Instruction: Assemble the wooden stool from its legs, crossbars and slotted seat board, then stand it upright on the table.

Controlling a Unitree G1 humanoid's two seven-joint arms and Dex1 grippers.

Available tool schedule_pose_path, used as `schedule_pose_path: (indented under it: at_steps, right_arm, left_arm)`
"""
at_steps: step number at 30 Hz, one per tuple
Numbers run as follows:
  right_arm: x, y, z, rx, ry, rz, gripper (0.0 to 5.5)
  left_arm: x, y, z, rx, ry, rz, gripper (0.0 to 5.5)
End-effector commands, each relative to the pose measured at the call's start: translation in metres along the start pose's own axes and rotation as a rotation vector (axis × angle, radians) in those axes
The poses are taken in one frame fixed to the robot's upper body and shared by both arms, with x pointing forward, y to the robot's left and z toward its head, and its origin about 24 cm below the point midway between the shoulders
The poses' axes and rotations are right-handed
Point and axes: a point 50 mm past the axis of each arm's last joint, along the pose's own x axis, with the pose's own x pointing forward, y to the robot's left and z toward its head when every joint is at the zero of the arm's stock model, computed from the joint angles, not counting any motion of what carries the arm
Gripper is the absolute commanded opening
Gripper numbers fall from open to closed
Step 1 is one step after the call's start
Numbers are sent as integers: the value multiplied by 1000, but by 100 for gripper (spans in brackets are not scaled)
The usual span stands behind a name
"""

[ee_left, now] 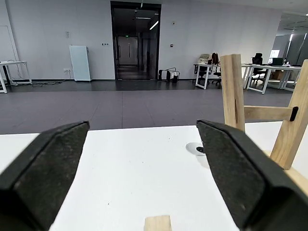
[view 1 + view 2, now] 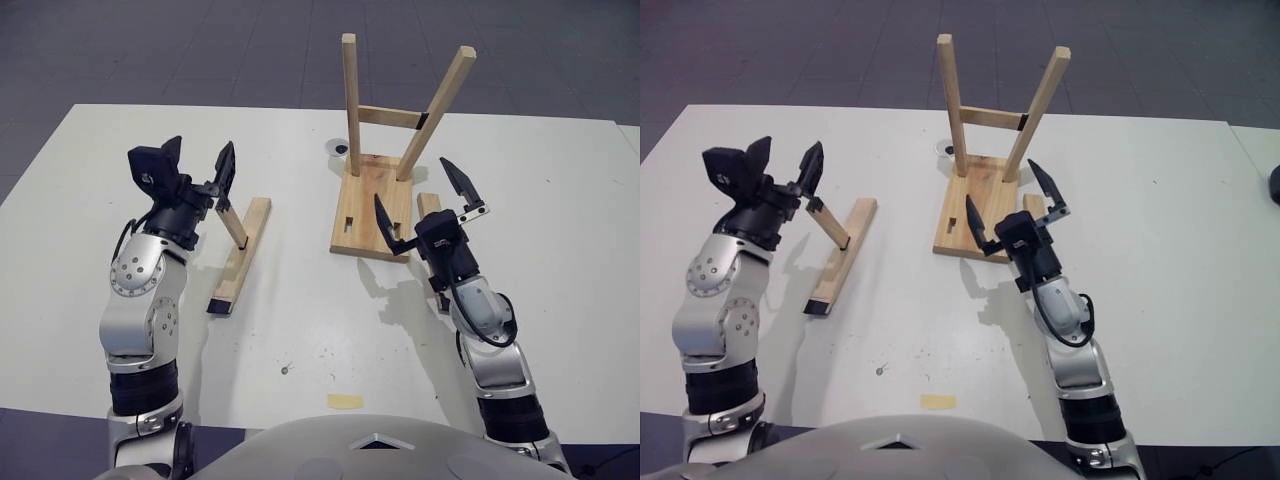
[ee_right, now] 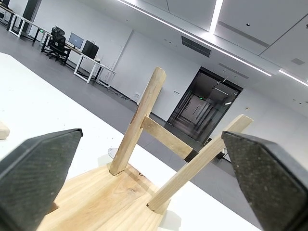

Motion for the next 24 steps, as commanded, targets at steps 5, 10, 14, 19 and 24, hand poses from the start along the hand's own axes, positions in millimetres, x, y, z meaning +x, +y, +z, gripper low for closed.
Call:
schedule_pose_path:
  at_steps: [5, 10, 14, 19, 24]
  right_arm:
    - [5, 1, 1, -1, -17, -8, 540]
    - [5, 0, 0, 6, -11, -17, 540]
    - [3, 1, -1, 8, -3, -20, 540]
    - [5, 1, -2, 10, -4, -9, 540]
    - [5, 1, -1, 9, -5, -9, 540]
  left_arm:
    - [31, -7, 31, -8, -91, -40, 539]
    - [29, -8, 1, -54, 35, -17, 539]
    - [22, -8, -29, -64, 136, -5, 539]
    - [22, -4, -29, -47, 134, 23, 539]
    - [26, -4, -18, -36, 91, 15, 539]
